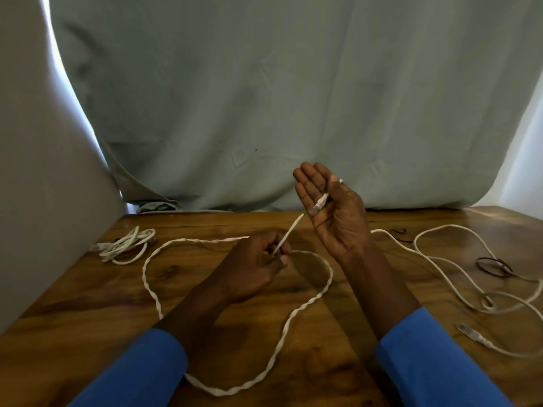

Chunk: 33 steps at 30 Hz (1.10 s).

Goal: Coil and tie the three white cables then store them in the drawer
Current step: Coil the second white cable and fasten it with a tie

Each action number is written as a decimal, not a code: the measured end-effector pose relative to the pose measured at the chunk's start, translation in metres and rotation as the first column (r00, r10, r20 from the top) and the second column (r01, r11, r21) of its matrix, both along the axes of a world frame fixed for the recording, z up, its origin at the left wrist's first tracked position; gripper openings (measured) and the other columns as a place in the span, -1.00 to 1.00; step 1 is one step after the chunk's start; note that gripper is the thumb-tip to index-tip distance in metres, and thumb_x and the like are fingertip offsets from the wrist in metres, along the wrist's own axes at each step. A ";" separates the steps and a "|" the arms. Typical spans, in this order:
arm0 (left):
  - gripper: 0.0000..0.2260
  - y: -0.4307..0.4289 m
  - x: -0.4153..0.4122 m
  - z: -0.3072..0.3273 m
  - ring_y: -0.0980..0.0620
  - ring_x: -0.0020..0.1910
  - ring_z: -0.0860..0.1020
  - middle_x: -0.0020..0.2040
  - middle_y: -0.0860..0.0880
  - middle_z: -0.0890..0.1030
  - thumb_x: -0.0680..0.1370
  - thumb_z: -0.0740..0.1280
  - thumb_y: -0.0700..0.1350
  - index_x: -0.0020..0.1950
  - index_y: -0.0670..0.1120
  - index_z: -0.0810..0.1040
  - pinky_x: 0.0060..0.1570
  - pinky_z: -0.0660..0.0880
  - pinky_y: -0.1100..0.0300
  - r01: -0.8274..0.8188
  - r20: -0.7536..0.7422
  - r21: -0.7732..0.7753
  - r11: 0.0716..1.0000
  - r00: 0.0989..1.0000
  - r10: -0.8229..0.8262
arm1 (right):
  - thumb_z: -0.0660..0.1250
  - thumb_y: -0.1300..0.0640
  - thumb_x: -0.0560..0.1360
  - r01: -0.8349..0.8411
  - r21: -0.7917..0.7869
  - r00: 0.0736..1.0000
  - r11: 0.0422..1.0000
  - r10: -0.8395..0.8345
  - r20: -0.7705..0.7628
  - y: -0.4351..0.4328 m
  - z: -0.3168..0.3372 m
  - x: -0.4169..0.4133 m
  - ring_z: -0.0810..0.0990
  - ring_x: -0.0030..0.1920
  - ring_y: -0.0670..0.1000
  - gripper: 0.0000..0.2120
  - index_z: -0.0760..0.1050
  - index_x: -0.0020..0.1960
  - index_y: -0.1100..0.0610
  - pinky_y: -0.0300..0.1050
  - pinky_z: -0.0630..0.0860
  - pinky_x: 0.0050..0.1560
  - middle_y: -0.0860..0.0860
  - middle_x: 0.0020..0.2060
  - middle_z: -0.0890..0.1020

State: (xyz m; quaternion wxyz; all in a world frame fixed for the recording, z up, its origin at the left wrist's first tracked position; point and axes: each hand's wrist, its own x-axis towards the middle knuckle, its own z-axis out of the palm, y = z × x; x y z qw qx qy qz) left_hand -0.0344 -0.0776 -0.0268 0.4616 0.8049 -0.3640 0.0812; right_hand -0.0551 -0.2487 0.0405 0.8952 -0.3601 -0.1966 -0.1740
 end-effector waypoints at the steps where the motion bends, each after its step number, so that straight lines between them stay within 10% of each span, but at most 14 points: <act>1: -0.87 0.001 0.001 0.001 0.22 -0.02 0.61 -0.05 0.16 0.65 0.63 0.37 -0.10 0.09 0.14 0.61 -0.01 0.58 0.16 -0.024 0.032 0.006 1.000 0.999 0.024 | 0.06 0.18 0.75 0.039 -0.039 0.999 0.998 -0.038 0.006 -0.002 0.004 0.000 0.72 0.15 0.16 -0.70 0.50 0.27 0.30 -0.03 0.67 0.16 0.20 0.12 0.72; 6: -0.88 0.004 0.007 -0.001 0.23 -0.12 0.58 -0.15 0.18 0.62 0.66 0.32 0.01 -0.05 0.14 0.61 -0.14 0.50 0.21 -0.094 0.264 0.181 0.979 0.964 0.043 | 0.08 0.18 0.75 0.158 -0.063 0.987 0.986 -0.154 0.054 -0.012 0.017 0.007 0.72 0.14 0.17 -0.71 0.49 0.27 0.30 -0.01 0.67 0.16 0.19 0.09 0.73; 10: -0.71 0.010 0.013 -0.004 0.16 -0.30 0.56 -0.31 0.10 0.62 0.69 0.28 0.02 -0.22 0.10 0.61 -0.18 0.50 0.06 -0.033 -0.107 -0.033 0.999 0.994 0.030 | 0.11 0.17 0.75 0.447 -0.197 0.893 0.873 -0.420 0.163 -0.037 0.027 0.012 0.70 0.20 0.16 -0.71 0.48 0.33 0.31 0.01 0.64 0.21 0.19 0.11 0.72; 15: -0.78 0.012 -0.003 0.016 0.10 -0.16 0.67 -0.15 0.13 0.72 0.69 0.31 -0.06 -0.05 0.08 0.73 -0.17 0.56 0.15 -0.014 0.122 -0.201 0.980 0.992 0.039 | 0.18 0.09 0.72 0.729 -0.639 0.628 0.246 -0.611 0.482 -0.042 -0.007 0.031 0.72 0.11 -0.01 -0.73 0.59 0.26 0.18 0.10 0.64 0.20 0.04 0.06 0.75; 18: -0.81 0.013 -0.006 0.021 0.06 -0.27 0.64 -0.24 0.12 0.69 0.66 0.34 -0.03 -0.07 0.07 0.73 -0.28 0.50 0.13 -0.035 0.277 -0.261 0.965 0.954 0.110 | 0.13 -0.05 0.71 0.628 -0.775 0.648 -0.068 -0.506 0.569 -0.037 -0.036 0.037 0.74 -0.12 -0.02 -0.65 0.61 0.11 0.12 0.14 0.65 -0.04 -0.02 -0.13 0.75; 21: -0.83 0.018 -0.006 0.026 0.21 -0.40 0.54 -0.38 0.22 0.59 0.65 0.39 -0.10 -0.11 0.00 0.72 -0.35 0.34 0.36 -0.087 0.300 -0.344 0.935 0.934 0.197 | 0.11 -0.03 0.75 0.457 -0.874 0.827 0.165 -0.441 0.349 -0.018 -0.054 0.025 0.56 -0.43 -0.10 -0.59 0.57 -0.05 0.21 -0.04 0.49 -0.31 -0.07 -0.42 0.59; 26: -0.83 0.024 0.000 0.028 -0.01 -0.33 0.61 -0.32 0.00 0.66 0.59 0.44 0.00 -0.12 -0.05 0.72 -0.32 0.49 0.06 -0.117 0.255 -0.493 0.862 0.928 0.272 | -0.02 -0.16 0.71 -0.083 -0.750 0.978 0.656 -0.089 -0.187 0.013 -0.050 0.005 0.18 -0.57 -0.11 -0.37 0.51 -0.26 0.24 -0.26 0.12 -0.51 -0.03 -0.57 0.28; 29: -0.74 0.028 0.006 0.030 -0.19 -0.38 0.49 -0.38 -0.19 0.56 0.52 0.49 0.09 -0.19 -0.09 0.67 -0.34 0.43 0.01 -0.153 0.174 -0.575 0.804 0.937 0.303 | 0.03 -0.26 0.65 -0.445 -0.567 0.890 0.694 0.275 -0.363 0.024 -0.049 -0.001 0.08 -0.58 -0.12 -0.42 0.43 -0.34 0.11 -0.24 -0.01 -0.55 -0.07 -0.58 0.23; 33: -0.58 0.028 0.014 0.028 0.14 -0.39 0.44 -0.38 -0.07 0.53 0.47 0.45 0.16 -0.20 -0.22 0.57 -0.35 0.39 0.25 -0.240 0.027 -0.595 0.767 0.948 0.318 | 0.07 -0.13 0.65 -0.640 -0.382 0.768 0.666 0.557 -0.315 0.028 -0.045 -0.005 0.02 -0.55 -0.08 -0.55 0.31 -0.34 0.05 -0.10 -0.10 -0.48 -0.06 -0.54 0.17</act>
